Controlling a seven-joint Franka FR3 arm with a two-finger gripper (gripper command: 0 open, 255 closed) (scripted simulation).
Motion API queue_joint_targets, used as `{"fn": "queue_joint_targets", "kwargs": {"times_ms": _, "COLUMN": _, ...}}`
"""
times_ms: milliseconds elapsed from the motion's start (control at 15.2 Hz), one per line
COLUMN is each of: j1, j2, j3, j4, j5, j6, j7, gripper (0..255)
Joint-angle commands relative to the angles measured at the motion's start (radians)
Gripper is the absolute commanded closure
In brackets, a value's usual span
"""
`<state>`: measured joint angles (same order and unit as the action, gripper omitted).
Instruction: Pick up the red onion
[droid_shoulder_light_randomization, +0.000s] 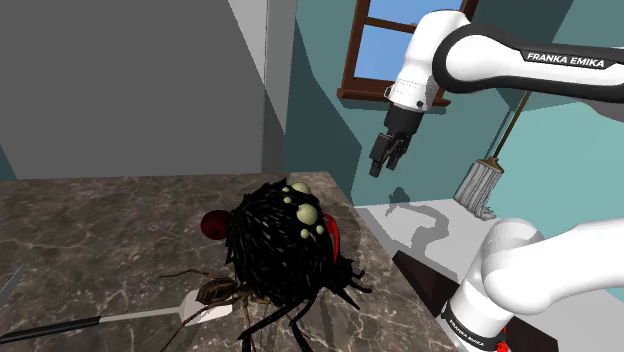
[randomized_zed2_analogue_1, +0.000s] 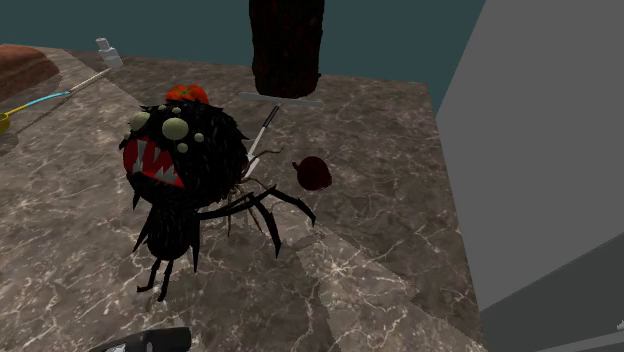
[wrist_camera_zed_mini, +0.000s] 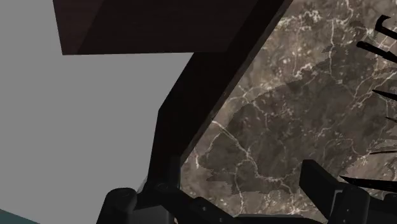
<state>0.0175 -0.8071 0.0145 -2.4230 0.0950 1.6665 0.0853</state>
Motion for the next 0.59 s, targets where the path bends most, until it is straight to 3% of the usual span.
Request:
{"fn": "queue_joint_targets", "kwargs": {"times_ms": 0, "j1": 0.0, "j2": 0.0, "j3": 0.0, "j4": 0.0, "j5": 0.0, "j6": 0.0, "j7": 0.0, "gripper": 0}}
{"fn": "queue_joint_targets", "kwargs": {"times_ms": 528, "j1": -0.026, "j2": 0.059, "j3": 0.263, "j4": 0.021, "j5": 0.138, "j6": 0.07, "j7": 0.451, "gripper": 0}}
